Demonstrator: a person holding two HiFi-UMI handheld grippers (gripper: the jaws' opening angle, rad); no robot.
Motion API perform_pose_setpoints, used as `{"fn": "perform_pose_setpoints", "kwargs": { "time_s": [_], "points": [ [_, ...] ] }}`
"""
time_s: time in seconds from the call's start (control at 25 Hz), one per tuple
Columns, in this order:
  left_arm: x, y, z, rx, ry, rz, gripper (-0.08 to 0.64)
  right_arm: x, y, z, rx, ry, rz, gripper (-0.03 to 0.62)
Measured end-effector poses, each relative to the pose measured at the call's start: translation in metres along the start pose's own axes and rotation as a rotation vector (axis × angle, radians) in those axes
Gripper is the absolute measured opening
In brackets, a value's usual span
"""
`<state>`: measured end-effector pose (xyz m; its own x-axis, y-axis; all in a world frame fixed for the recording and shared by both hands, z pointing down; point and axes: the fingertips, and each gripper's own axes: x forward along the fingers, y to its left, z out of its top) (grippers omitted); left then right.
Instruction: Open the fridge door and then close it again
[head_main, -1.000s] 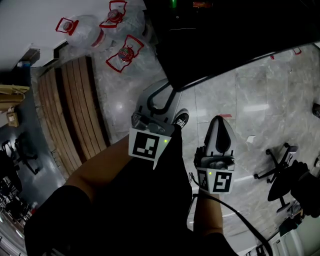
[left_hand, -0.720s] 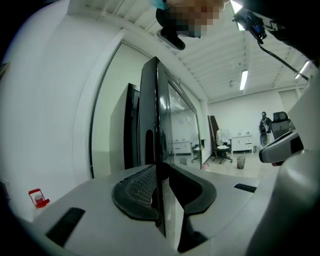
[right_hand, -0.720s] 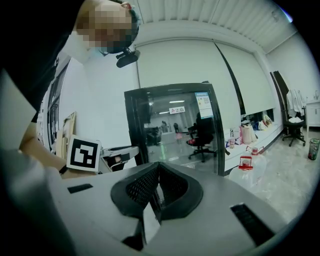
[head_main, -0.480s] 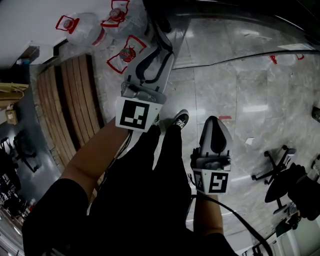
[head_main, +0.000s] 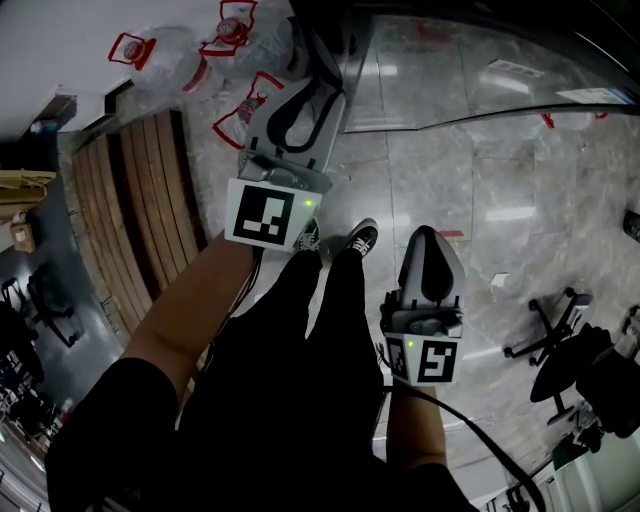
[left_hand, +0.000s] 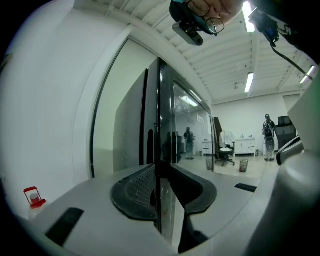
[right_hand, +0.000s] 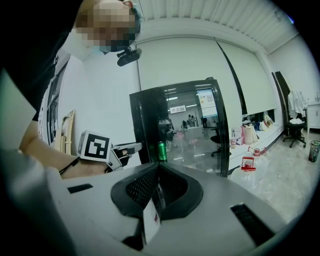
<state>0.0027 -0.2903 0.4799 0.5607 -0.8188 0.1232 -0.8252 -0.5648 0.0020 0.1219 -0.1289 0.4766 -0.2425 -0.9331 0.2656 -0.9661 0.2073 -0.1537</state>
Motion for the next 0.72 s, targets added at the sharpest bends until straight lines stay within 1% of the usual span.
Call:
{"fn": "perform_pose_setpoints", "kwargs": {
  "time_s": [0.2, 0.24, 0.32, 0.36, 0.56, 0.72],
  "points": [
    [-0.012, 0.003, 0.006, -0.005, -0.022, 0.048, 0.084, -0.001, 0.003, 0.007, -0.003, -0.017, 0.002, 0.015],
    [-0.017, 0.003, 0.009, -0.003, -0.032, 0.056, 0.073, -0.001, 0.005, 0.01, -0.005, -0.02, 0.006, 0.015],
    [-0.029, 0.0, 0.021, -0.008, -0.05, 0.065, 0.024, -0.004, 0.011, 0.02, -0.009, -0.028, 0.015, 0.015],
    [-0.037, -0.004, 0.03, -0.017, -0.056, 0.061, 0.009, -0.006, 0.014, 0.028, -0.01, -0.035, 0.022, 0.015],
    [-0.088, -0.04, 0.086, -0.073, -0.065, 0.001, 0.007, -0.019, 0.038, 0.083, -0.007, -0.086, 0.065, 0.015],
    [-0.127, -0.069, 0.125, -0.092, -0.053, -0.042, 0.006, -0.031, 0.06, 0.116, -0.01, -0.081, 0.101, 0.015]
  ]
}}
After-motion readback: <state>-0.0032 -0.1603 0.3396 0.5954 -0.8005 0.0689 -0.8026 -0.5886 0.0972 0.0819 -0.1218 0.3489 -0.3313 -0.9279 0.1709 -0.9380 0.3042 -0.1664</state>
